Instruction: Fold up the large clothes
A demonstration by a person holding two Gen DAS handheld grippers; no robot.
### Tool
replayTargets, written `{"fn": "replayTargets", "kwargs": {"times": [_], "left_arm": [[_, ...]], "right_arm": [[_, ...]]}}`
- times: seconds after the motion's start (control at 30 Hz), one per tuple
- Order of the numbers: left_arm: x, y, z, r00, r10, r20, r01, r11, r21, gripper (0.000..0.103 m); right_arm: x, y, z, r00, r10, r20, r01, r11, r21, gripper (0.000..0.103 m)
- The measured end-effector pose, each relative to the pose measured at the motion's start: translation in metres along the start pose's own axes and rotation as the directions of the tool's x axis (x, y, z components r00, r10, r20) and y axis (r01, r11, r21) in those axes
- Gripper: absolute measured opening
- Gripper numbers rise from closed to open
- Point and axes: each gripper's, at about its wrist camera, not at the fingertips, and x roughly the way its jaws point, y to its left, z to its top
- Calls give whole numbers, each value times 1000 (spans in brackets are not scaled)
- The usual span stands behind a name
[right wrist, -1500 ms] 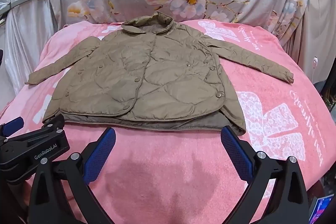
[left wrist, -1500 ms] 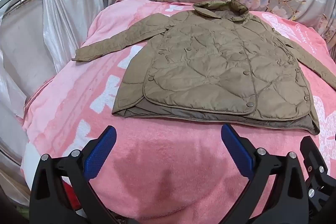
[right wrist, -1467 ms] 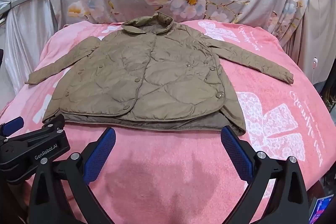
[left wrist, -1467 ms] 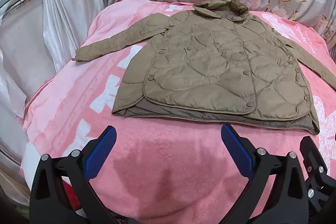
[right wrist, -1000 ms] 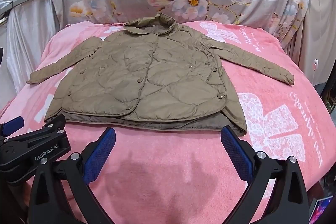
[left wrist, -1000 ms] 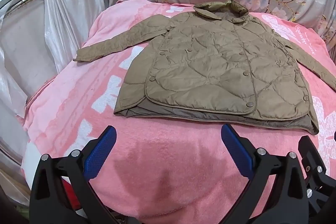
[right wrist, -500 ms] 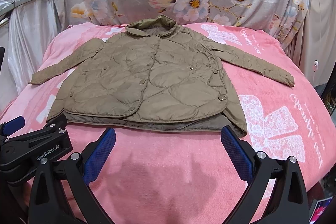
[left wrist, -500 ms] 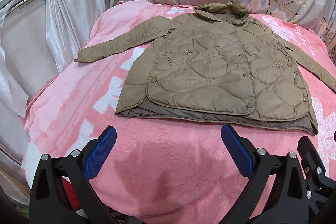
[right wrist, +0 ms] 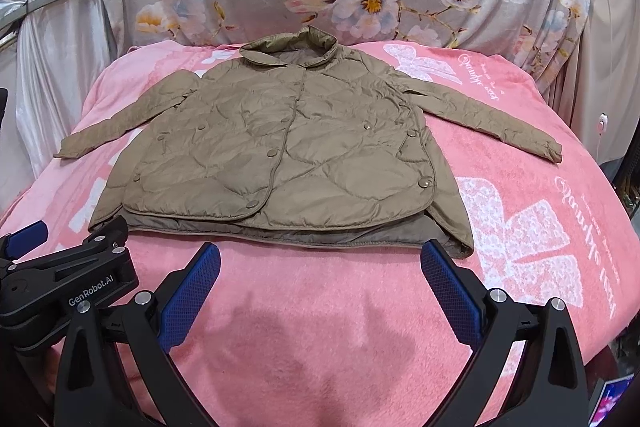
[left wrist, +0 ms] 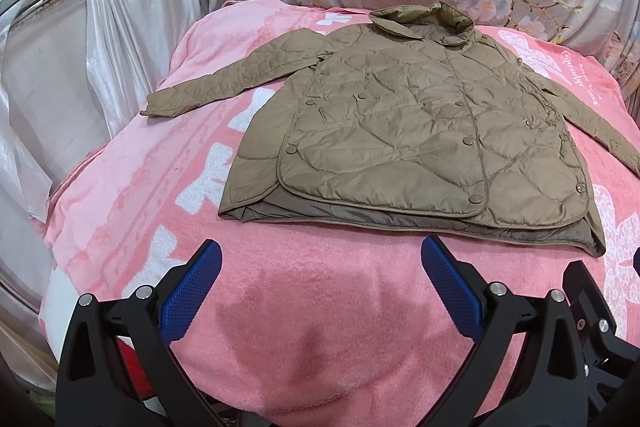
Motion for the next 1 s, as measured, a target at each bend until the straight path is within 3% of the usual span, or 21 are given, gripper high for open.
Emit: {"fn": "replayTargets", "kwargs": {"times": [1.0], "left_arm": [[1, 0, -1, 1000, -1, 1, 1, 1000, -2, 97]], "right_arm": [[1, 2, -2, 1000, 4, -2, -4, 1000, 2, 98]]}}
